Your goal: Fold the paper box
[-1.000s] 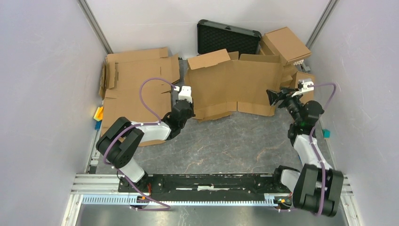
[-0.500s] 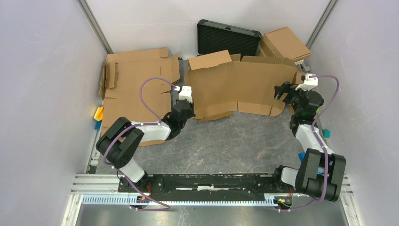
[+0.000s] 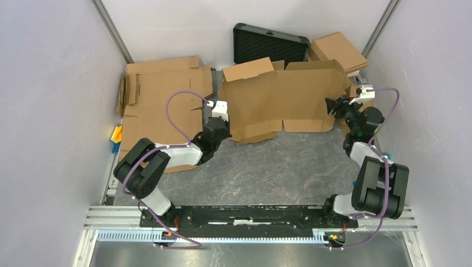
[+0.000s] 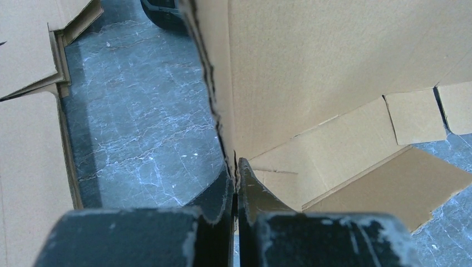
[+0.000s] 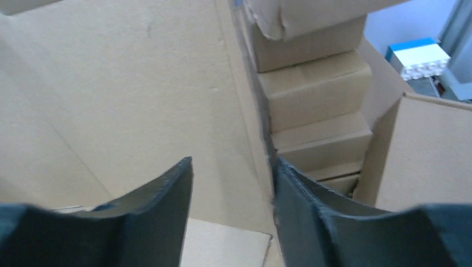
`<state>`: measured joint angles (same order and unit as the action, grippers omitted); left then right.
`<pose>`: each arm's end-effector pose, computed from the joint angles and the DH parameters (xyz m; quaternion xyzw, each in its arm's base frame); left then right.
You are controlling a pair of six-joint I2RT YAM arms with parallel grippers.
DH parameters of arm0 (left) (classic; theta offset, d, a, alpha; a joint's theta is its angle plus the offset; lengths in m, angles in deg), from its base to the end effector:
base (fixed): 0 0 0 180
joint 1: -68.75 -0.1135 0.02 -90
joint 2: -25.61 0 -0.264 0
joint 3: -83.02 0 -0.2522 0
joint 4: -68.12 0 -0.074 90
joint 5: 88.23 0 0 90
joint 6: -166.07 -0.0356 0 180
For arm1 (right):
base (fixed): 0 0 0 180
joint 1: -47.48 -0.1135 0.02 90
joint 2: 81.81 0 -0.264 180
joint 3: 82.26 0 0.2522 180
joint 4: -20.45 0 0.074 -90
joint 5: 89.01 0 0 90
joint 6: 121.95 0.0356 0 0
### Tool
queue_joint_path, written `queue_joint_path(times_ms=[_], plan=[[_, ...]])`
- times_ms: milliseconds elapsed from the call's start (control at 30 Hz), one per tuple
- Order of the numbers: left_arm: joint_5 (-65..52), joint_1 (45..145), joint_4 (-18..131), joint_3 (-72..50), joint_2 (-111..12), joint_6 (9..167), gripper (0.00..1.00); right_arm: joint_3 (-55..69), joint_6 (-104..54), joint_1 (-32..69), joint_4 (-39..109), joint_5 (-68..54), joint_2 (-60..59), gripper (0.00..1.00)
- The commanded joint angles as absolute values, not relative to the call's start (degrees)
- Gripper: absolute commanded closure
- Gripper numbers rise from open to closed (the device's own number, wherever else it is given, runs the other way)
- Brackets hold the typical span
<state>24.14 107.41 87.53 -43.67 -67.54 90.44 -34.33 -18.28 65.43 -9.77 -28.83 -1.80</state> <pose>0.2649 -0.1945 0.1782 0.0613 0.8109 -0.1073 0.5719 0.2839 -0.0734 0.2361 0.0170 0.7168 0.1596 0.6786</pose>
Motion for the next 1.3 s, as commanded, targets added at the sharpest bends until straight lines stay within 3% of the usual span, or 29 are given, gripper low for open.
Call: queue_joint_path(times_ms=[0, 167, 267, 400, 467, 533, 800, 900, 1033, 1100, 1200, 1267], plan=[[24.15, 107.69, 90.88, -41.47, -67.73, 88.42, 0.98, -36.3, -16.78, 64.62, -18.06, -32.97, -5.49, 0.53], [24.27, 107.6, 90.53, -41.29, -67.78, 88.55, 0.97, -40.49, -17.15, 63.57, -14.3, -28.84, -12.11, 0.9], [24.23, 107.61, 89.49, -40.92, -67.79, 89.28, 0.91, -43.6, -16.78, 62.68, -12.6, -27.14, -17.33, 1.0], [22.67, 107.51, 85.88, -39.73, -67.85, 91.11, 0.72, -46.53, -17.88, 59.71, -8.02, -24.78, -24.06, 1.0], [20.75, 107.51, 84.53, -39.21, -68.17, 91.44, 0.52, -47.42, -18.8, 58.04, -5.21, -22.98, -26.94, 1.0], [19.59, 107.51, 83.21, -38.8, -68.62, 92.01, 0.39, -47.95, -19.21, 56.95, -2.77, -22.32, -29.46, 1.0], [16.45, 107.47, 73.61, -36.05, -70.46, 93.47, 0.21, -50.15, -18.68, 55.05, 2.06, -23.01, -34.36, 1.0], [16.24, 107.43, 71.07, -35.33, -70.99, 93.21, 0.17, -48.96, -18.81, 54.95, 4.74, -22.96, -34.29, 0.99], [15.74, 107.43, 70.9, -34.91, -71.85, 92.37, 0.17, -47.99, -19.95, 54.84, 6.35, -22.39, -32.97, 0.84], [16.31, 107.43, 70.87, -34.47, -72.25, 91.49, 0.21, -48.26, -20.54, 54.87, 6.53, -20.43, -32.58, 0.81], [17.59, 107.43, 70.8, -33.64, -72.9, 90.32, 0.35, -49.27, -20.95, 54.86, 4.96, -18.59, -31.86, 0.77], [18.54, 107.43, 70.73, -33.16, -73.46, 89.9, 0.39, -49.61, -21.4, 54.86, 3.29, -17.34, -31.18, 0.65]])
